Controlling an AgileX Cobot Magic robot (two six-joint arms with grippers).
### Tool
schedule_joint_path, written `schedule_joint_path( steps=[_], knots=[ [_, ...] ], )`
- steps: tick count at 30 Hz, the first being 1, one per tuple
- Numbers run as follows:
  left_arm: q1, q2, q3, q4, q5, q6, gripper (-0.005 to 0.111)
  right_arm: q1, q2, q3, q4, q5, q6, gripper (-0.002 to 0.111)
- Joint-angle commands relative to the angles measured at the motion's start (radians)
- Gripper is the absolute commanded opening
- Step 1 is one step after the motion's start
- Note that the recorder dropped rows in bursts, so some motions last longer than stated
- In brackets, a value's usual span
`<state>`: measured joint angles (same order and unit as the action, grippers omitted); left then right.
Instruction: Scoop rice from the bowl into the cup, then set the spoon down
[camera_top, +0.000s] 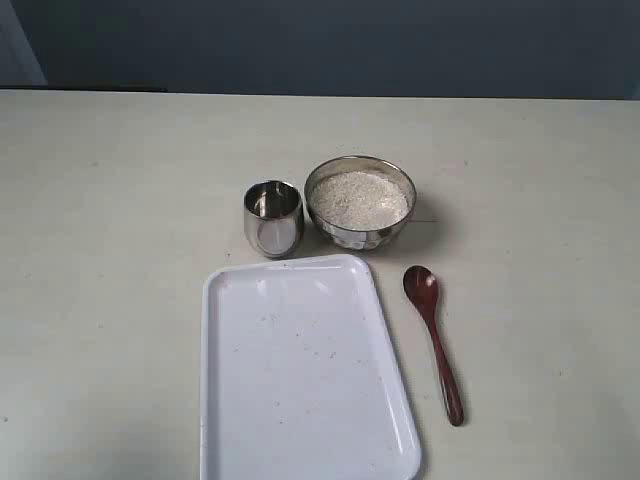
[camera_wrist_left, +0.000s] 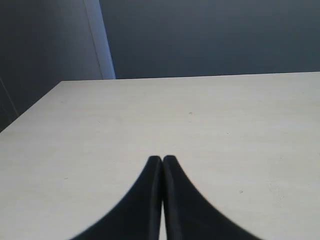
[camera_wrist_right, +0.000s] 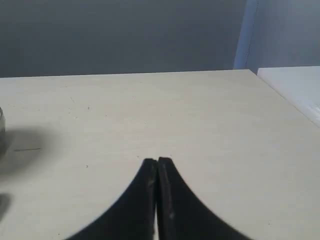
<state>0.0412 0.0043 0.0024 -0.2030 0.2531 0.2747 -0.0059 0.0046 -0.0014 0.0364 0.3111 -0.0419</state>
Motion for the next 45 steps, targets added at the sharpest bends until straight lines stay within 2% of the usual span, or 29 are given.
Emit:
schedule_joint_path(
  steps=[1,4,7,8,10,12,22,28,35,38,41,43,45],
  knots=[
    [0.001,-0.004,-0.002,0.001,-0.014,-0.003,0.001,-0.005,-0.005,0.001,-0.018,-0.021,0.001,0.0],
    [0.001,-0.004,-0.002,0.001,-0.014,-0.003,0.001,-0.005,-0.005,0.001,-0.091,-0.106,-0.007,0.0],
    [0.001,-0.004,-0.002,0.001,-0.014,-0.003,0.001,-0.005,-0.005,0.001,0.006,-0.203,0.003,0.0],
    [0.001,-0.004,-0.002,0.001,-0.014,-0.003,0.001,-0.005,-0.005,0.001,0.223,-0.238,0.096,0.0],
    [0.001,-0.004,-0.002,0.001,-0.014,-0.003,0.001,-0.005,-0.005,0.001,0.501,-0.281,0.18,0.0],
    [0.001,-0.004,-0.002,0.001,-0.014,-0.003,0.001,-0.005,-0.005,0.001,0.595,-0.26,0.18,0.0],
    [0.001,-0.004,-0.002,0.001,-0.014,-0.003,0.001,-0.003,-0.005,-0.005,0.677,-0.238,0.235,0.0],
    [0.001,-0.004,-0.002,0.001,-0.014,-0.003,0.001,-0.003,0.005,-0.236,0.645,-0.136,-0.037,0.0],
    [0.001,-0.004,-0.002,0.001,-0.014,-0.003,0.001,-0.003,0.388,-0.629,0.645,0.11,-0.353,0.0],
    [0.001,-0.004,-0.002,0.001,-0.014,-0.003,0.001,-0.003,0.627,-0.812,0.641,0.241,-0.406,0.0],
    [0.001,-0.004,-0.002,0.001,-0.014,-0.003,0.001,-0.003,0.859,-0.985,0.625,0.475,-0.414,0.0],
    [0.001,-0.004,-0.002,0.001,-0.014,-0.003,0.001,-0.003,1.02,-1.051,0.617,0.615,-0.417,0.0],
    [0.001,-0.004,-0.002,0.001,-0.014,-0.003,0.001,0.021,1.126,-1.061,0.6,0.646,-0.425,0.0]
  ],
)
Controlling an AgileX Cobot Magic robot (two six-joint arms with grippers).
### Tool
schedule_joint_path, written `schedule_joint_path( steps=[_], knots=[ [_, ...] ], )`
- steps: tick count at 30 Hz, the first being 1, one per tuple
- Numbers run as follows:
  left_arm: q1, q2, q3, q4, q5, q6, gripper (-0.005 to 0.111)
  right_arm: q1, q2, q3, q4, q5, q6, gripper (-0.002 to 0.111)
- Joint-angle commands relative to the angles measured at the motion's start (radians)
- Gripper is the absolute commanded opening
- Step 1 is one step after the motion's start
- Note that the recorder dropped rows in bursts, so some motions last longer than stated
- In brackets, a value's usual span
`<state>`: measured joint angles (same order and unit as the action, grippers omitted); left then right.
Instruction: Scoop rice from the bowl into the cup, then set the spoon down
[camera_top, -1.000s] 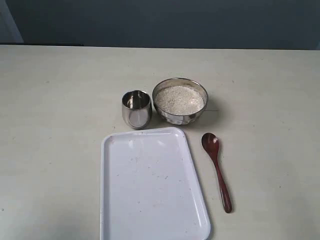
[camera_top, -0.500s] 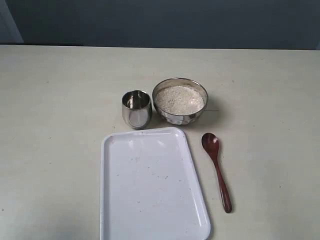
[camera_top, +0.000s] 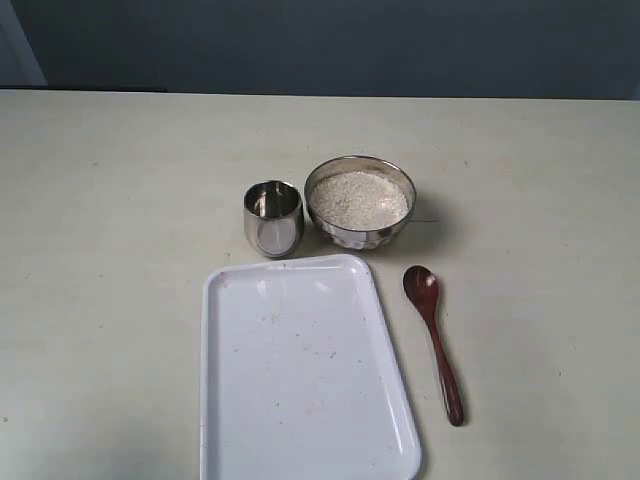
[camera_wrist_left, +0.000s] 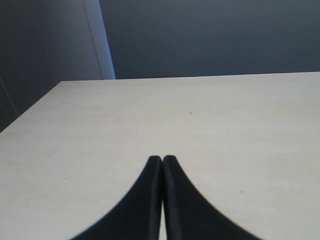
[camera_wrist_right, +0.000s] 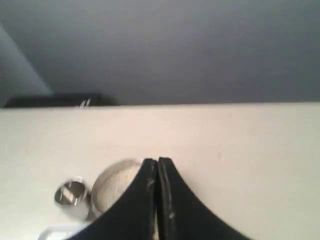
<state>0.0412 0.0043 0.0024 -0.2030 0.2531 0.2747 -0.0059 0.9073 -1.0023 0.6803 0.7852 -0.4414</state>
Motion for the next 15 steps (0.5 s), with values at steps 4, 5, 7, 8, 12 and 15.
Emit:
schedule_joint_path(
  steps=[4,5,7,8,12,15],
  knots=[
    [0.001,-0.004,-0.002,0.001,-0.014,-0.003,0.001,0.146,0.35,0.0,-0.238,0.123,0.122,-0.001],
    [0.003,-0.004,-0.002,0.001,-0.014,-0.003,0.001,0.193,0.368,0.024,-0.3,0.106,0.181,-0.001],
    [0.011,-0.004,-0.002,0.001,-0.014,-0.003,0.001,0.295,0.395,0.072,-0.391,0.067,0.279,-0.001],
    [0.013,-0.004,-0.002,0.001,-0.014,-0.003,0.001,0.346,0.407,0.089,-0.417,0.049,0.312,-0.001],
    [0.022,-0.004,-0.002,0.001,-0.014,-0.003,0.001,0.496,0.475,0.11,-0.43,0.041,0.373,-0.001],
    [0.022,-0.004,-0.002,0.001,-0.014,-0.003,0.001,0.564,0.558,0.11,-0.431,0.057,0.375,-0.001]
  ],
)
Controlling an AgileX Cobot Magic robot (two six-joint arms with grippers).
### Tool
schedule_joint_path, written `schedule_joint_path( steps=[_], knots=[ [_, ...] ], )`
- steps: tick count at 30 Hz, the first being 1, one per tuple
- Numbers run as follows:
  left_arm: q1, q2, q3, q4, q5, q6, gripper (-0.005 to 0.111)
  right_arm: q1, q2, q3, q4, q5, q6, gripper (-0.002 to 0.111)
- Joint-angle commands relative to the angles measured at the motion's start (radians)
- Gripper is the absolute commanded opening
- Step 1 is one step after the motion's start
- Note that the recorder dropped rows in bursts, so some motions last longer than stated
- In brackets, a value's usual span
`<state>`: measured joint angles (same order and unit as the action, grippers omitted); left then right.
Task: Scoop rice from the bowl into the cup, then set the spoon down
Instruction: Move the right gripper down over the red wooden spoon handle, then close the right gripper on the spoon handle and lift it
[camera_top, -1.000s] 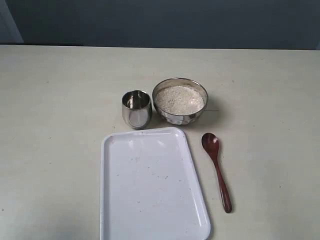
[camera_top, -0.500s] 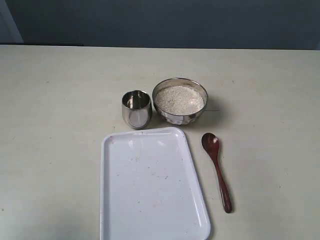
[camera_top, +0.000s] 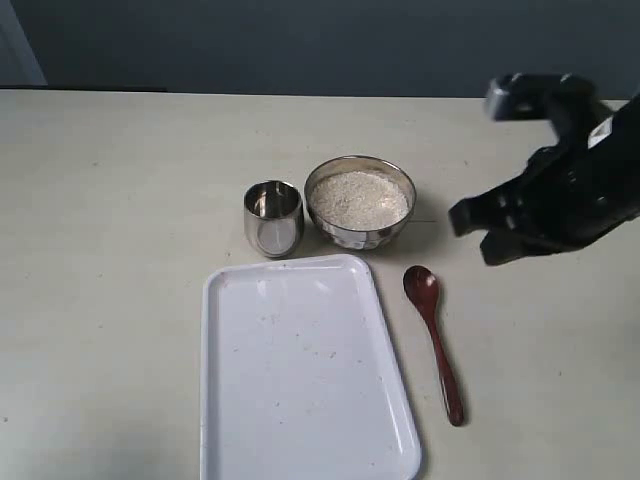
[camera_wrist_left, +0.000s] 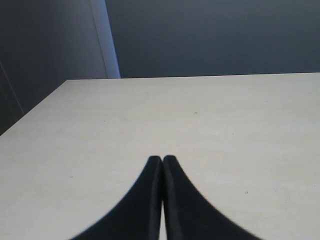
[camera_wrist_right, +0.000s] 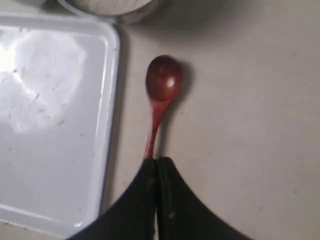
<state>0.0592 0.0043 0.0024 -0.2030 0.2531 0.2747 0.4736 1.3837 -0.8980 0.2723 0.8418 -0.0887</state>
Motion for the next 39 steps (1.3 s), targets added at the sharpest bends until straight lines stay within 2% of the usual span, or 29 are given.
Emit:
schedule_joint_path(
  steps=[1,4,7,9,19,30,39],
  knots=[
    [0.004,-0.004,-0.002,0.001,-0.014,-0.003,0.001,0.098,0.111,0.006,-0.023,0.001,0.022,0.0],
    [0.004,-0.004,-0.002,0.001,-0.014,-0.003,0.001,0.12,0.189,0.006,-0.013,0.001,0.022,0.013],
    [0.004,-0.004,-0.002,0.001,-0.014,-0.003,0.001,0.125,0.253,0.006,-0.006,0.007,0.027,0.034],
    [0.004,-0.004,-0.002,0.001,-0.014,-0.003,0.001,0.125,0.289,0.006,0.004,0.029,0.043,0.04],
    [0.004,-0.004,-0.002,0.001,-0.014,-0.003,0.001,0.127,0.355,0.006,0.028,0.012,0.063,0.037],
    [0.004,-0.004,-0.002,0.001,-0.014,-0.003,0.001,0.194,0.398,0.006,0.015,-0.02,0.07,0.037],
    [0.004,-0.004,-0.002,0.001,-0.014,-0.003,0.001,0.194,0.423,0.006,-0.064,-0.008,0.164,0.037]
  ],
)
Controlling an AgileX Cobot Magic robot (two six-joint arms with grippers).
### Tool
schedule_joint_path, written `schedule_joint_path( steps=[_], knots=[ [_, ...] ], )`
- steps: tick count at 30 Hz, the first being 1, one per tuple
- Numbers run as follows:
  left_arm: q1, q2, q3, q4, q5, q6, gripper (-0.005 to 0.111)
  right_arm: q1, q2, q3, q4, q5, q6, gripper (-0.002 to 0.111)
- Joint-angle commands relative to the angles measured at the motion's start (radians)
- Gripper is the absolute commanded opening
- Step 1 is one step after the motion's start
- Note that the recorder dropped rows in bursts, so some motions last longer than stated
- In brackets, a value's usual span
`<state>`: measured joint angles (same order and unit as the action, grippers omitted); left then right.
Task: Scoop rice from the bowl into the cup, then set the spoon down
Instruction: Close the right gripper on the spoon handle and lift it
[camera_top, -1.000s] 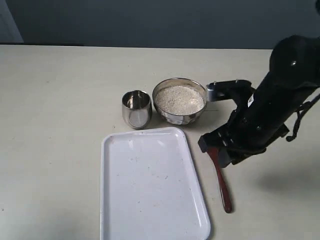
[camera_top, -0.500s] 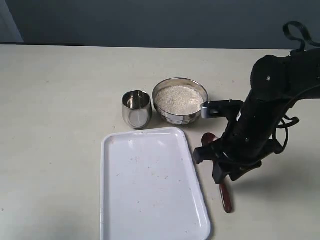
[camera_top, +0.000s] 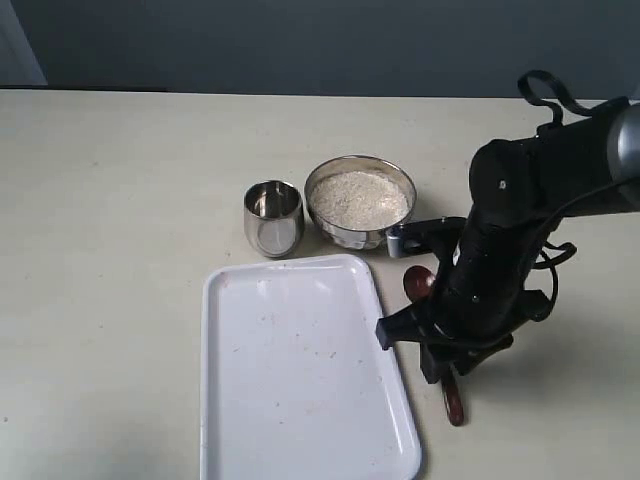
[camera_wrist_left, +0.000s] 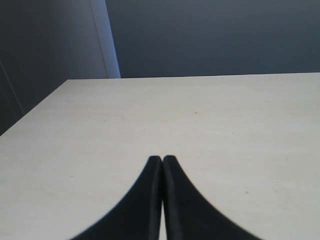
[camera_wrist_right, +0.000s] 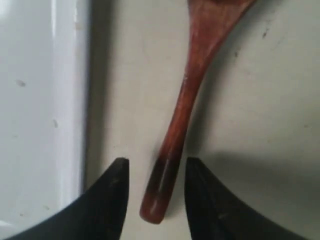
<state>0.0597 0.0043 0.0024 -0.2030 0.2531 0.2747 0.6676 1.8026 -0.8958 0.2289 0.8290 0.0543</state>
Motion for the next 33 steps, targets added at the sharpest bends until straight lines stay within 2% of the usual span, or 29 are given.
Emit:
schedule_joint_path(
  steps=[1,23,25,28,33],
  knots=[
    [0.003,-0.004,-0.002,0.001,-0.014,-0.003,0.001,0.0,0.009,0.004,-0.025,0.011,0.029,0.037],
    [0.009,-0.004,-0.002,0.001,-0.014,-0.003,0.001,0.002,0.093,0.004,-0.019,-0.006,0.029,0.036],
    [0.009,-0.004,-0.002,0.001,-0.014,-0.003,0.001,0.002,0.093,0.004,-0.019,-0.001,0.029,0.028],
    [0.009,-0.004,-0.002,0.001,-0.014,-0.003,0.001,0.002,0.093,0.004,-0.019,0.018,0.029,0.002],
    [0.009,-0.004,-0.002,0.001,-0.014,-0.003,0.001,0.002,0.08,0.004,-0.022,0.049,0.029,0.0]
  ],
)
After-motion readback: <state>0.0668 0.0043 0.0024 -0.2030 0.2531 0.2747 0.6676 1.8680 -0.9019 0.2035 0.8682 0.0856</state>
